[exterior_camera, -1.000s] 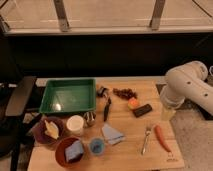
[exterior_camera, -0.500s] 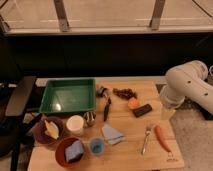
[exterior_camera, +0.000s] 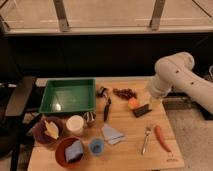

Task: Place grapes in plastic cup

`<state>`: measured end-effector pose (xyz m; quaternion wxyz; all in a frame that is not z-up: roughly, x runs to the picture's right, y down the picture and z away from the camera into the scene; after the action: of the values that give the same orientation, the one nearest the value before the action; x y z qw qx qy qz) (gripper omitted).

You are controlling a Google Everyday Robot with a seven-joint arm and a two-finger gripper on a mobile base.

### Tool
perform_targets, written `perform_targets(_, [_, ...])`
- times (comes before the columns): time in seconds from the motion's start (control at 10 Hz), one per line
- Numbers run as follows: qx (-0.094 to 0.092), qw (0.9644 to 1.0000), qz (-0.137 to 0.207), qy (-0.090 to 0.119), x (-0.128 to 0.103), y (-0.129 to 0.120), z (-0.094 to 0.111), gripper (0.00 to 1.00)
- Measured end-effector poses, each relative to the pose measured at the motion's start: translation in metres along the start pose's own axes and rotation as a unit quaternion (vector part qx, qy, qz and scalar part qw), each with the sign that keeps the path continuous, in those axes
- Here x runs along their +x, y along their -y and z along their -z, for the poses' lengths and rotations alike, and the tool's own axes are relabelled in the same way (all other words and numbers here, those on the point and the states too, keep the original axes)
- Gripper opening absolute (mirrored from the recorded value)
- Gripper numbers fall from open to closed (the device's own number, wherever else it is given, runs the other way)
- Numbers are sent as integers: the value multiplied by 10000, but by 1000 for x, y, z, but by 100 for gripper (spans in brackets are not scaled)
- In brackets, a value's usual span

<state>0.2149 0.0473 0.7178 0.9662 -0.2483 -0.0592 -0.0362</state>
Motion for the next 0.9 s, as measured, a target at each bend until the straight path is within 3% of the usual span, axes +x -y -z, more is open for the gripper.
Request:
perform_targets(0.3, [171, 9991, 48, 388, -49, 41, -4, 65])
perform_targets(0.6, [437, 9980, 165, 426, -94, 65, -12, 65])
perform_targets(0.9, [449, 9980, 170, 411, -93, 66, -11, 65])
